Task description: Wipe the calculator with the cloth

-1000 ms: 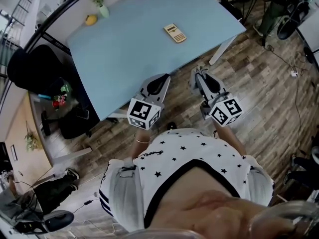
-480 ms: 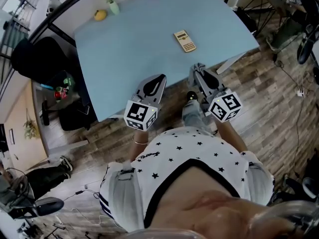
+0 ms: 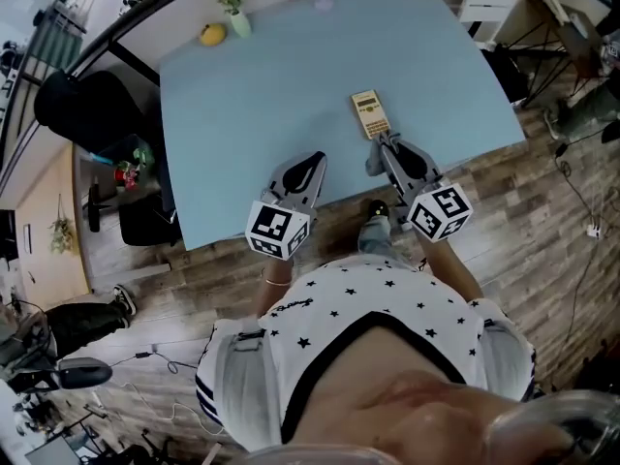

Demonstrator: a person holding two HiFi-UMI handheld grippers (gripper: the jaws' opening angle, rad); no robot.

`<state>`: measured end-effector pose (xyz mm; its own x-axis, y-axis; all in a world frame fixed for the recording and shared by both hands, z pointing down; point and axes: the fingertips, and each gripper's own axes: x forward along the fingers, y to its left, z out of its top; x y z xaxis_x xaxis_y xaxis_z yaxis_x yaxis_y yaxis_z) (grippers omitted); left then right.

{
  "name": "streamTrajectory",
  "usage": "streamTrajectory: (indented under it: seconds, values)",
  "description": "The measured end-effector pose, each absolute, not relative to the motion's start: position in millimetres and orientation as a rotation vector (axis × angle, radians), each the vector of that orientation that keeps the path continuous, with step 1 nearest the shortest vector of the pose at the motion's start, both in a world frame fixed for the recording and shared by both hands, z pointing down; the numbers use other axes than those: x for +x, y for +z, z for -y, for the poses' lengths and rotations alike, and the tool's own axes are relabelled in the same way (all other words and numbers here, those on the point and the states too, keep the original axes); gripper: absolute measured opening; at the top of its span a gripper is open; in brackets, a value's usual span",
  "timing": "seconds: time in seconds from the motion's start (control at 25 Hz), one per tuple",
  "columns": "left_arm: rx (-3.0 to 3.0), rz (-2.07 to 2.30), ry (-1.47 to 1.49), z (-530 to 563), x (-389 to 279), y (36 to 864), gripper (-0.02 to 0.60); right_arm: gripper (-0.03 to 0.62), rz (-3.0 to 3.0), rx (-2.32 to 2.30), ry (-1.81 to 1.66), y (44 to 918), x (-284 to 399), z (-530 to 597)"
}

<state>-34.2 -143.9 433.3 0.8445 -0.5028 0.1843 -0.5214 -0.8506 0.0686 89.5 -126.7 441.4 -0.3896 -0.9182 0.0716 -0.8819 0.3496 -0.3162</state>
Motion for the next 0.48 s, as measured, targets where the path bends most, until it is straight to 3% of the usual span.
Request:
streamTrajectory:
  seconds: [0.48]
  values:
    - [2.871, 0.917, 0.257, 189, 11, 428, 0.031, 0.041, -2.573, -1.560, -0.509, 446, 132, 180]
